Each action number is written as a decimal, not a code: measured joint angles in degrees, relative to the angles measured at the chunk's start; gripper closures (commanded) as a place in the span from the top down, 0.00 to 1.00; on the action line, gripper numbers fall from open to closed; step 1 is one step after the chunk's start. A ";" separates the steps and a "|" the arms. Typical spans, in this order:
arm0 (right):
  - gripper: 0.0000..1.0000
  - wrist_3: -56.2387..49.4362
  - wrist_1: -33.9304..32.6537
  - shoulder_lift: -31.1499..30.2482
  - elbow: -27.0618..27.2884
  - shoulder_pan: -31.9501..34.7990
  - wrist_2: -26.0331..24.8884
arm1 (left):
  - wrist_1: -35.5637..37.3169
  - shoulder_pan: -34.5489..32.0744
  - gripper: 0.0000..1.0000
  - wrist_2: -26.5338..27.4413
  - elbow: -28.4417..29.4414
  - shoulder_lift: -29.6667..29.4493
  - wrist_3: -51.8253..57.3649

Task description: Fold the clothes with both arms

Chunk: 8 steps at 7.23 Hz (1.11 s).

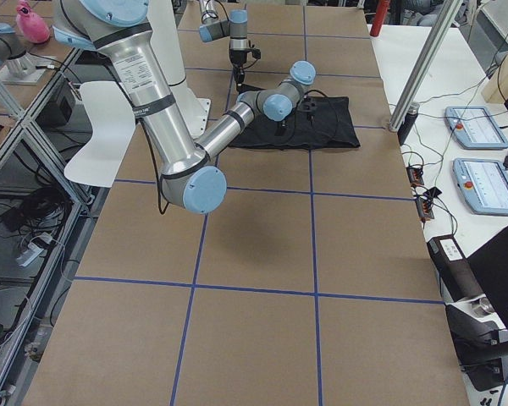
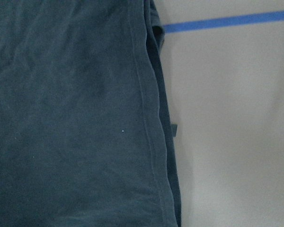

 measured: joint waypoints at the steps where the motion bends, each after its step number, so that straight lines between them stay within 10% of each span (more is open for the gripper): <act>1: 0.99 5.16 -0.09 0.04 1.80 -3.38 -3.97 | 0.17 -0.09 0.00 0.03 -0.25 -0.03 0.00; 8: 1.00 15.71 -8.13 0.90 3.01 -19.62 -24.07 | 0.28 -0.25 0.00 -0.26 -0.81 -0.01 -0.14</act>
